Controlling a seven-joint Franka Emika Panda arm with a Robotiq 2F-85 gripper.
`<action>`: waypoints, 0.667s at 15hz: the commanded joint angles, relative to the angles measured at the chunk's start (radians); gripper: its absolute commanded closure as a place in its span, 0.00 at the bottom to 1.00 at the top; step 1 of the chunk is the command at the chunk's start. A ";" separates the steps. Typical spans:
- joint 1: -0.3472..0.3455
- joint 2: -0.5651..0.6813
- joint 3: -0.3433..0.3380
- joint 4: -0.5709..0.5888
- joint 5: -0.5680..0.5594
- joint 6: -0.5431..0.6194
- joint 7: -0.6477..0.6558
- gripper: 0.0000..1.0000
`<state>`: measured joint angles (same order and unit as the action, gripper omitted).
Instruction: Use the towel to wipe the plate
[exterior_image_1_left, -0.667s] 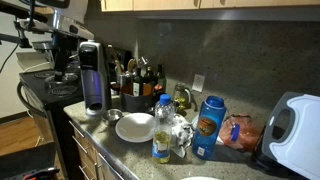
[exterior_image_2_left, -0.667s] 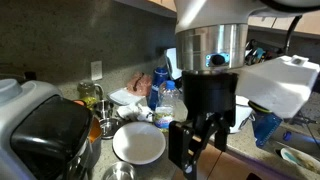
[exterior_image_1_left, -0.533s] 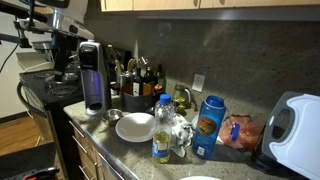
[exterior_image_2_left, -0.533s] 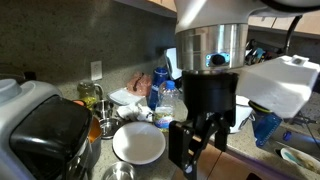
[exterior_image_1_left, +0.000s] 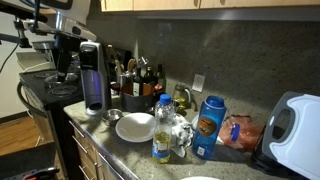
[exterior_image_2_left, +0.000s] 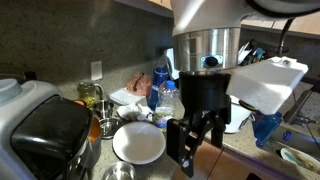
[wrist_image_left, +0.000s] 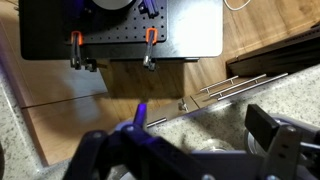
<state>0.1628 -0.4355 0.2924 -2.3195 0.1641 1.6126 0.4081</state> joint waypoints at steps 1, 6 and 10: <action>-0.030 0.119 -0.026 0.072 -0.066 0.032 -0.052 0.00; -0.058 0.316 -0.081 0.207 -0.174 0.092 -0.091 0.00; -0.056 0.466 -0.125 0.340 -0.215 0.148 -0.122 0.00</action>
<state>0.1085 -0.0820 0.1877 -2.0972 -0.0259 1.7391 0.3173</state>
